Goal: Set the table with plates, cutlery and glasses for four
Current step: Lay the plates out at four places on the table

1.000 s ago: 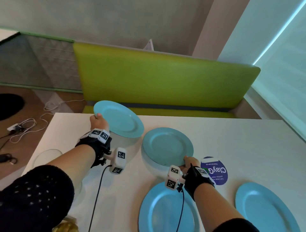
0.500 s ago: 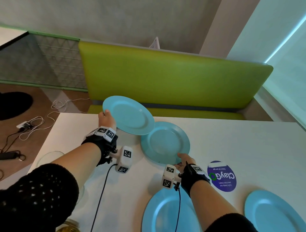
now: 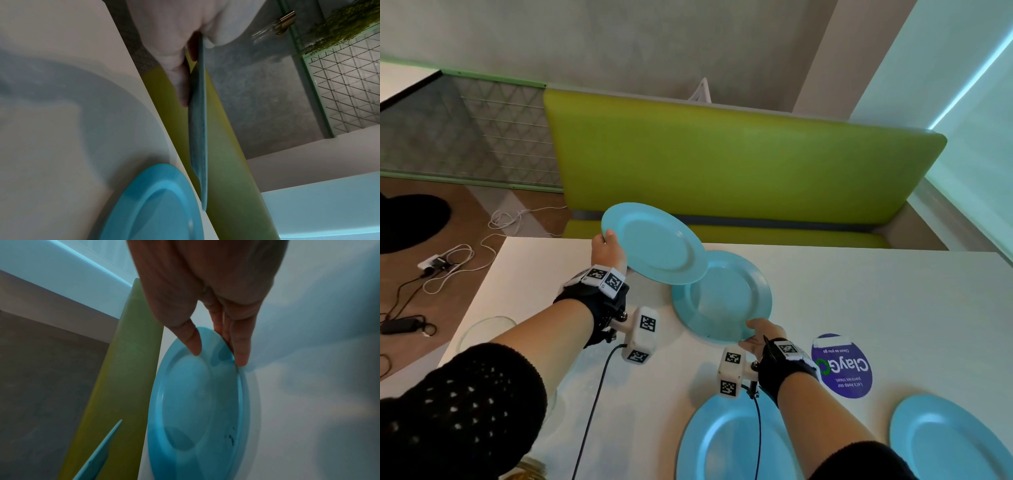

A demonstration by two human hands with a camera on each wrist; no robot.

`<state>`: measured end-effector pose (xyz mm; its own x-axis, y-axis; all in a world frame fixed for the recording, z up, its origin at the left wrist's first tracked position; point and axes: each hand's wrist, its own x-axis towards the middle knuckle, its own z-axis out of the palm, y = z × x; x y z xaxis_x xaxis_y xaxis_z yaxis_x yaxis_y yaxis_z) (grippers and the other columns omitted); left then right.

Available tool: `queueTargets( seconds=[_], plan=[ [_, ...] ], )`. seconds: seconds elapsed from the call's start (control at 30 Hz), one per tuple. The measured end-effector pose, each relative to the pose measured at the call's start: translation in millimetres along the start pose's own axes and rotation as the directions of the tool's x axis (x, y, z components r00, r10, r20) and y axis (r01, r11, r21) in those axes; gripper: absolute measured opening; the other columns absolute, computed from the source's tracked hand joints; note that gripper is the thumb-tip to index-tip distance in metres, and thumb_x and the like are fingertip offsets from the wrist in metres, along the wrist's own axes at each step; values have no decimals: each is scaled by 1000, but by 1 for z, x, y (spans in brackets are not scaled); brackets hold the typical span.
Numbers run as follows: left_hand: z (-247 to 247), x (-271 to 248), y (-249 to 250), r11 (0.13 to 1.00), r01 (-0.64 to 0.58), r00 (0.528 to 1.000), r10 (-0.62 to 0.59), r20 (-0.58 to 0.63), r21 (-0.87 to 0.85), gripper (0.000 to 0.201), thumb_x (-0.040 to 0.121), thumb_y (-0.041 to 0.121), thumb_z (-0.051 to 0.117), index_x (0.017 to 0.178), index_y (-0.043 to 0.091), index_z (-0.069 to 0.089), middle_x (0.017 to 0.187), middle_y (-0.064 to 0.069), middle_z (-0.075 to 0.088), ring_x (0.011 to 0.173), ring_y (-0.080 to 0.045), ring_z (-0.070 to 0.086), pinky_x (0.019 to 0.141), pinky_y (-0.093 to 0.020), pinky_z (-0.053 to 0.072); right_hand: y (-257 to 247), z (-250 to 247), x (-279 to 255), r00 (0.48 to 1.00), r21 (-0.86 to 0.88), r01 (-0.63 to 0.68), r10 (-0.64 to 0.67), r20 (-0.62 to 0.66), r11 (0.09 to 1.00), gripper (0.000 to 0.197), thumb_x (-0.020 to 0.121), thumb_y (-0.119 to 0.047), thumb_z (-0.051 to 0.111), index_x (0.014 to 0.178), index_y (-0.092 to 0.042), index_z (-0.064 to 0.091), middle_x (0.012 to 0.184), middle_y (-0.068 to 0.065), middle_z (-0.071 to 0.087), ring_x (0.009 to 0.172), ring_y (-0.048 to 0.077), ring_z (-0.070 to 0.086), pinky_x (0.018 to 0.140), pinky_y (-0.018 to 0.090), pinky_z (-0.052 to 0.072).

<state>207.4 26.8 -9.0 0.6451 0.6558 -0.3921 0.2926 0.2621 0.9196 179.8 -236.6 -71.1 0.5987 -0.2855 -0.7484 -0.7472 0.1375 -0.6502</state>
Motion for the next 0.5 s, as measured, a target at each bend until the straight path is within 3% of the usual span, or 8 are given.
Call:
queueTargets(
  seconds=[0.07, 0.17, 0.23, 0.3, 0.33, 0.4, 0.47, 0.5],
  plan=[
    [3, -5, 3, 1000, 13, 1000, -13, 22, -15, 42, 97, 36, 32, 128, 10, 44, 119, -16, 57, 107, -33, 58, 92, -54, 50, -2, -3, -1, 1000, -39, 5, -4, 11, 999, 20, 88, -2, 55, 107, 4, 52, 112, 33, 60, 104, 43, 62, 90, 47, 53],
    [10, -9, 2, 1000, 7, 999, -7, 34, 5, 43, 97, 37, 32, 128, 9, 44, 124, -19, 56, 110, -36, 58, 93, -55, 49, -9, -14, -7, 1000, -129, 4, -3, 4, 992, 23, 89, -3, 54, 112, 1, 52, 84, 20, 55, 94, 38, 58, 81, 42, 55],
    [16, -14, 1, 1000, -3, 999, 2, 53, 20, 43, 97, 37, 32, 126, 8, 45, 125, -20, 56, 110, -37, 58, 93, -55, 49, -17, -22, -11, 998, -215, 51, -56, -17, 975, 23, 91, -8, 51, 114, -6, 52, 75, 7, 46, 91, 29, 50, 92, 44, 52],
    [23, -25, 3, 1000, 14, 995, -15, 97, 15, 42, 99, 35, 30, 128, 7, 44, 120, -17, 56, 107, -35, 58, 90, -57, 50, -26, -28, -13, 990, -234, 124, -135, -30, 964, 37, 93, -15, 50, 125, 3, 52, 76, 4, 47, 90, 24, 48, 98, 44, 49],
    [28, -32, 3, 1000, 21, 992, -22, 124, 13, 42, 100, 34, 30, 128, 7, 43, 116, -15, 54, 104, -34, 57, 88, -57, 51, -30, -29, -15, 985, -211, 167, -170, 3, 963, 38, 95, -17, 49, 126, 4, 52, 75, 3, 48, 87, 24, 51, 94, 44, 51],
    [40, -42, -1, 999, 24, 984, -31, 175, 41, 42, 100, 34, 28, 128, 7, 44, 114, -15, 55, 99, -33, 57, 81, -54, 54, -38, -28, -21, 978, -58, 193, -188, 86, 979, 30, 98, -20, 47, 117, 1, 54, 76, 6, 51, 74, 23, 56, 72, 38, 55],
    [54, -53, -8, 995, 5, 971, -29, 237, 99, 42, 101, 32, 27, 127, 5, 46, 108, -16, 55, 86, -30, 56, 61, -38, 54, -45, -29, -28, 974, 125, 157, -175, 147, 980, 24, 99, -22, 46, 110, -1, 51, 82, 11, 55, 67, 24, 57, 55, 33, 56],
    [61, -60, -10, 992, 0, 962, -34, 272, 125, 42, 101, 31, 27, 126, 3, 46, 105, -19, 54, 77, -28, 54, 51, -29, 48, -47, -32, -30, 969, 188, 142, -175, 173, 972, 24, 99, -21, 46, 111, -1, 51, 85, 13, 57, 69, 25, 59, 52, 32, 57]
  ],
)
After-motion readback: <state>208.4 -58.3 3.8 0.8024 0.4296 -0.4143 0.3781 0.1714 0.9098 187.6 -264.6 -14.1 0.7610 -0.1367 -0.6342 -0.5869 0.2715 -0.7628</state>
